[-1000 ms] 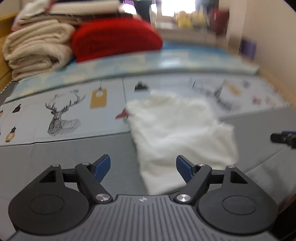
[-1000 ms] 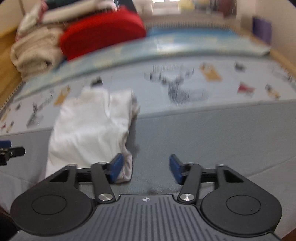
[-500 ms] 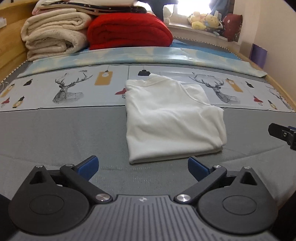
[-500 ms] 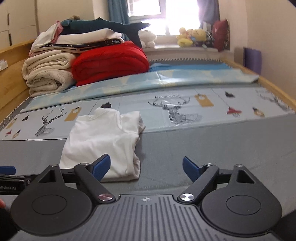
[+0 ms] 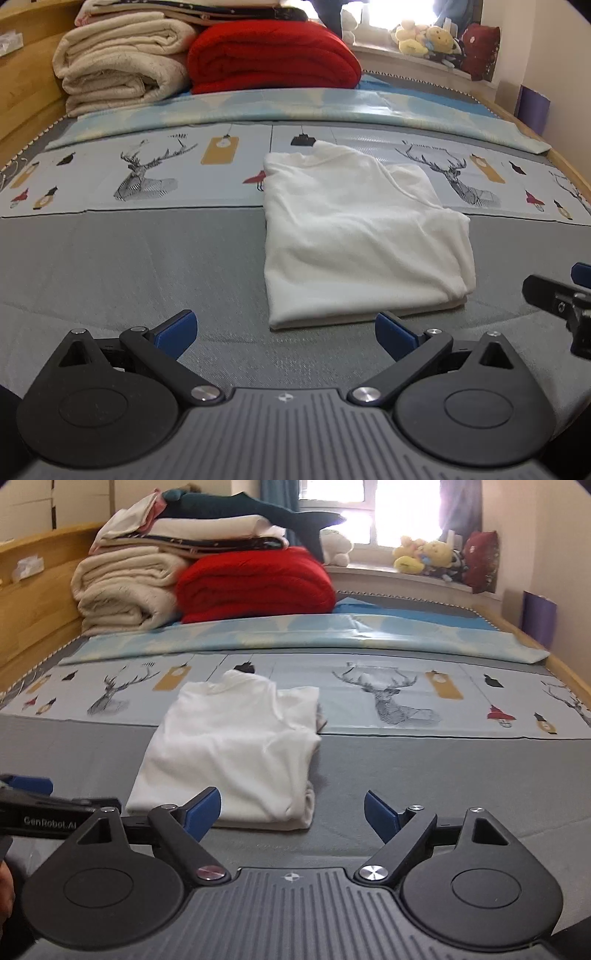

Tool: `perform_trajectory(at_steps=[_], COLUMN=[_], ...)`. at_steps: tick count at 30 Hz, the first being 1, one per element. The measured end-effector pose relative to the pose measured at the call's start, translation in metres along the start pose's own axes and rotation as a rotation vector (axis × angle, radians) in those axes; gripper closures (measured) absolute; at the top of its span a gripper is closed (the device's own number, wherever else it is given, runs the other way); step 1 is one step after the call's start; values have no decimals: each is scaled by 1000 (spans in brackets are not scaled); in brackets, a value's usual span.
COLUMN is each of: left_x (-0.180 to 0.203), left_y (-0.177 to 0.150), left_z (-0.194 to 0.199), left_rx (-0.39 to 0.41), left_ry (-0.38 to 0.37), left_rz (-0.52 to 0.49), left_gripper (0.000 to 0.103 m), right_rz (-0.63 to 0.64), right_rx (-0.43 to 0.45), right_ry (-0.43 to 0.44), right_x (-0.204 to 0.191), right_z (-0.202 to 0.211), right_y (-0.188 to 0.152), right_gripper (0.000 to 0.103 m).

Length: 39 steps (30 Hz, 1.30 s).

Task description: Fold small clothes

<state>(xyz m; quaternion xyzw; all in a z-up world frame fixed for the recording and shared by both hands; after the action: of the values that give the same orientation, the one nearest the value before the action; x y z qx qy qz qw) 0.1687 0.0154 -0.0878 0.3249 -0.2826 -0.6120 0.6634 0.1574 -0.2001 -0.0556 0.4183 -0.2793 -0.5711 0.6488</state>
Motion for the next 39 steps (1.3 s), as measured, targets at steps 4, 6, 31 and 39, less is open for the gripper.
perform_trajectory(at_steps=[4,6,31,39], left_x=[-3,-3,-7,-10], left_y=[1,1,6,6], left_z=[0,-1,3,2], left_rx=[9,10,43,39], left_ry=[1,2,-1,0], left_rz=[4,10,14,12], left_gripper=[0,0,0,0], right_rz=[-18,-34,64,58], right_rx=[-5,-16,41,46], right_ry=[35,46,43,40], right_x=[-7,-9,-20,-20], right_z=[-1,-1,2,0], right_y=[0,-1,3,4], right_gripper=[14,14,13,13])
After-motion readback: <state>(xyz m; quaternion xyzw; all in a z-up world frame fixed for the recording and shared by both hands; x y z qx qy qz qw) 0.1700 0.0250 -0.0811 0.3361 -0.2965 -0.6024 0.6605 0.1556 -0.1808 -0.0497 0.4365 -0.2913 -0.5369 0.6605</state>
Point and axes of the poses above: each gripper's, at about its wrist camera, not at the fingertips, and z roughly against the way its jaws point, x to its right, y to its top, the point moved 8 cm from there along -z, roughly the way its jaws point, and after that the axes turned 8 degrees about x, right-handed, at the moved point
